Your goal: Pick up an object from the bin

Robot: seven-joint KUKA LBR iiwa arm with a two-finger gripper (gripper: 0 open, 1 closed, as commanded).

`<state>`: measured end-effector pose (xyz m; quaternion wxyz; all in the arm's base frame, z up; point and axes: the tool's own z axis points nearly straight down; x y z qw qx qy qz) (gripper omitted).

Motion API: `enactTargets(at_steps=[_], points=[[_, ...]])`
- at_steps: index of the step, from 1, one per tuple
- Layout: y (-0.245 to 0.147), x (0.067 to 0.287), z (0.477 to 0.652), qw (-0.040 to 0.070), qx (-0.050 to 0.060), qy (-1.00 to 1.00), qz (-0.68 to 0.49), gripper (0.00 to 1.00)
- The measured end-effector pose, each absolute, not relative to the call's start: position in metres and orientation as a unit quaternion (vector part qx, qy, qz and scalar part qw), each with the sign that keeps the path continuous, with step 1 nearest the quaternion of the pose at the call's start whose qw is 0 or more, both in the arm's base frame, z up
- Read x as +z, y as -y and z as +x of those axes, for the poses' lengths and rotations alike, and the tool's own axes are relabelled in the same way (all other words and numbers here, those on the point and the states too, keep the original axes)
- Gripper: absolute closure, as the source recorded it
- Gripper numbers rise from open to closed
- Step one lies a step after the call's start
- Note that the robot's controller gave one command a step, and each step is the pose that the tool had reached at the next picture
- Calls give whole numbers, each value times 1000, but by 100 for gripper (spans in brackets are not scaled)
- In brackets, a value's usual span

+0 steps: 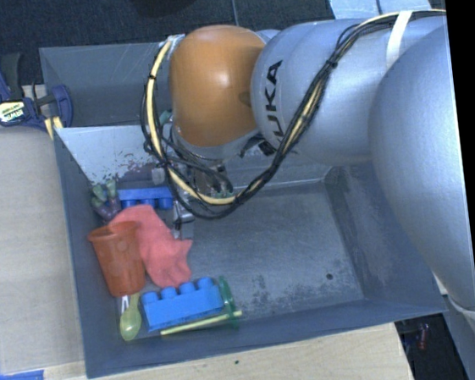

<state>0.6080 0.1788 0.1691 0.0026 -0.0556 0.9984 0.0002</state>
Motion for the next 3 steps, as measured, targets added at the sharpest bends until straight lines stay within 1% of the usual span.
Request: enactTargets(at_steps=[1, 2, 3], points=[[-206, 125, 607, 9, 2, -999, -39, 0], [-183, 90, 554, 12, 3, -999, 33, 100], [-182, 90, 554, 12, 3, -999, 34, 100]])
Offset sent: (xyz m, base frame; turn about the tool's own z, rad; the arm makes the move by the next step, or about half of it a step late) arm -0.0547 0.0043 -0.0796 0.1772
